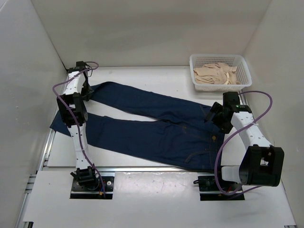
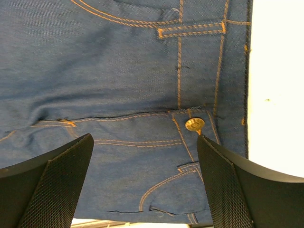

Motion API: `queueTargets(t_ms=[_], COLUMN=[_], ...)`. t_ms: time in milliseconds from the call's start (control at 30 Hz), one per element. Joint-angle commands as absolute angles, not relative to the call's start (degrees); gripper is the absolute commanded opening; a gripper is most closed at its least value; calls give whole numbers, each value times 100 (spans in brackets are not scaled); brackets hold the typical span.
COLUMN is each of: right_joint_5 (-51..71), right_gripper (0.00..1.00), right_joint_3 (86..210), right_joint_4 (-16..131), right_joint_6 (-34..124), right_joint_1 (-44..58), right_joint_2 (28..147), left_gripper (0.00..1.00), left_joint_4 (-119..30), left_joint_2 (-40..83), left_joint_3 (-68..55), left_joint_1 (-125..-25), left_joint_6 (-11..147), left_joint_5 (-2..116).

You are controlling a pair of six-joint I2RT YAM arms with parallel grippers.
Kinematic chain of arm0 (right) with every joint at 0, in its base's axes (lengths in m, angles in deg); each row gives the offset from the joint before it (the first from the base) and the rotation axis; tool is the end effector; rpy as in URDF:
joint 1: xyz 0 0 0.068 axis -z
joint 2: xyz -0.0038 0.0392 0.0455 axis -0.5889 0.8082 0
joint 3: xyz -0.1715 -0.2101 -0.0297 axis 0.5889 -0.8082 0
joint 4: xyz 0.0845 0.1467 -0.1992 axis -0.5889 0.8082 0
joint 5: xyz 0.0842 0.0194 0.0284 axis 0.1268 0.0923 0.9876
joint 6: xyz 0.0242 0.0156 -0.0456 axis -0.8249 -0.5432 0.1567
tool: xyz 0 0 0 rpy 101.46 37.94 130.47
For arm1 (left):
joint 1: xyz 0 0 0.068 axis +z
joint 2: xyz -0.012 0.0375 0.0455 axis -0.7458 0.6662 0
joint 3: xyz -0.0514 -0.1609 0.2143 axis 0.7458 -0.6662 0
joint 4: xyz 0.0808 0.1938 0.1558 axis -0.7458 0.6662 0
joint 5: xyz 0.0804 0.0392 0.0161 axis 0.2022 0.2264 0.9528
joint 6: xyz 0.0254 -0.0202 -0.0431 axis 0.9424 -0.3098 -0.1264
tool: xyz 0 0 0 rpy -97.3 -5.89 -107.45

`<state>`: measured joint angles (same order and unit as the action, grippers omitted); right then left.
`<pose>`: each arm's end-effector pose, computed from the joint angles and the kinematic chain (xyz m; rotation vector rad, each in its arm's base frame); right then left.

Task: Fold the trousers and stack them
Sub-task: Flatten the trousers out

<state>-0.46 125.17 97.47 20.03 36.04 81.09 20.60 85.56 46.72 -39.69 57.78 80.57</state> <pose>0.2505 -0.0018 0.2355 0.7477 2.5548 0.1096 0.4911 0.0832 0.1751 -0.7972 2.7561 0.3415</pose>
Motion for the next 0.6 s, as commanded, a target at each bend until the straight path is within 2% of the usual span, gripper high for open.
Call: queueTargets(t_ms=[0, 167, 233, 300, 400, 433, 467, 500, 533, 567], right_joint_5=[65, 65, 127, 127, 65, -13, -92, -162, -442, -497], right_gripper=[93, 93, 89, 89, 90, 90, 92, 92, 92, 92], right_joint_3=[12917, 13032, 13084, 13084, 13084, 13084, 13084, 13084, 13084, 13084], right_joint_4=[9743, 9796, 9796, 9796, 9796, 9848, 9918, 9989, 10059, 10060], right_joint_6=[2090, 2151, 2152, 2152, 2152, 2152, 2152, 2091, 2029, 2028], right_joint_1=[3564, 3564, 3564, 3511, 3511, 3511, 3511, 3450, 3449, 3397], right_joint_2=[8125, 8230, 8231, 8231, 8283, 8283, 8283, 8336, 8336, 8232], left_gripper=[10, 10, 10, 10, 10, 18, 36, 40, 48, 62], left_joint_4=[2070, 1965, 1912, 1911, 1456, 1315, 1235, 1174, 1173, 1173], left_joint_2=[8015, 8074, 8581, 8987, 9358, 9410, 9411, 9411, 9411, 9280], left_joint_3=[5012, 5994, 6714, 7442, 7543, 7482, 7482, 7569, 7648, 7649], left_joint_1=[-3909, -3909, -3909, -3909, -3777, -3777, -3707, -3706, -3637, -3636], left_joint_6=[5913, 5851, 5799, 5677, 5474, 5317, 5246, 5245, 5245, 5245], left_joint_5=[8121, 7806, 7332, 7077, 7023, 6971, 6970, 6857, 6691, 6689])
